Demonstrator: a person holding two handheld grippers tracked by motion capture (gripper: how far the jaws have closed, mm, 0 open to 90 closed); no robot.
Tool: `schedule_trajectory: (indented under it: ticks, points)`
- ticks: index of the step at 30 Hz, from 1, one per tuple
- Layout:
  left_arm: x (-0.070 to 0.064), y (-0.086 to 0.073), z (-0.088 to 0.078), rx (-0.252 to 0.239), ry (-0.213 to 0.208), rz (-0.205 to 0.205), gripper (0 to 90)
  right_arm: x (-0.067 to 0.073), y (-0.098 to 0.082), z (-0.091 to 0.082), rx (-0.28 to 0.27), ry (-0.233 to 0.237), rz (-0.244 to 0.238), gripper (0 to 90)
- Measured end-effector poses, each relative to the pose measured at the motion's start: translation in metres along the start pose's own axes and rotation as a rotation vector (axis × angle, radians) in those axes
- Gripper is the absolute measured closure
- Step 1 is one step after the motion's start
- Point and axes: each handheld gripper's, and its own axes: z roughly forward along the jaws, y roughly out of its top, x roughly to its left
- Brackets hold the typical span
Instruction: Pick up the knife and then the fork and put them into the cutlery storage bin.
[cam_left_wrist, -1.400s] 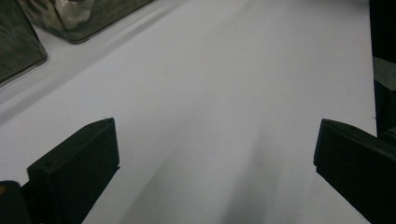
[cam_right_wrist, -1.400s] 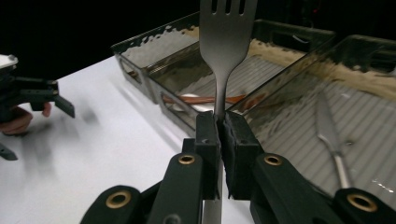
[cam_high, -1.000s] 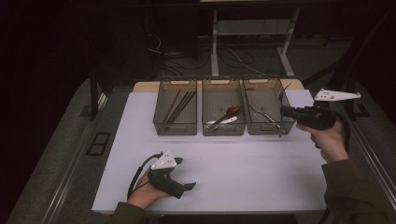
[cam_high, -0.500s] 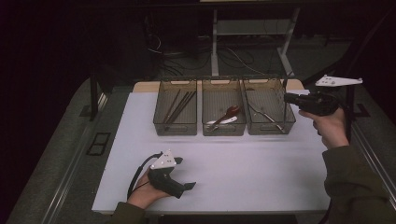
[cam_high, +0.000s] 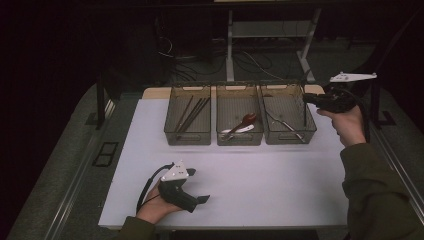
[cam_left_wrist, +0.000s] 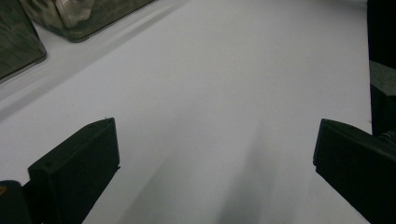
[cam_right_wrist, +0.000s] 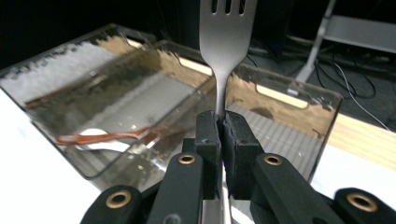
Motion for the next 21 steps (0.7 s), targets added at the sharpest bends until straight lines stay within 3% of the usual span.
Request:
schedule_trajectory:
  ticks: [11, 21]
  points:
    - [0.0, 0.0, 0.0, -0.002, -0.002, -0.002, 0.0, -0.011, -0.01, 0.029, 0.149, -0.057, 0.006, 84.6]
    - [0.0, 0.0, 0.0, -0.002, -0.004, -0.003, 0.0, -0.015, -0.018, 0.045, 0.281, -0.064, -0.001, 84.6]
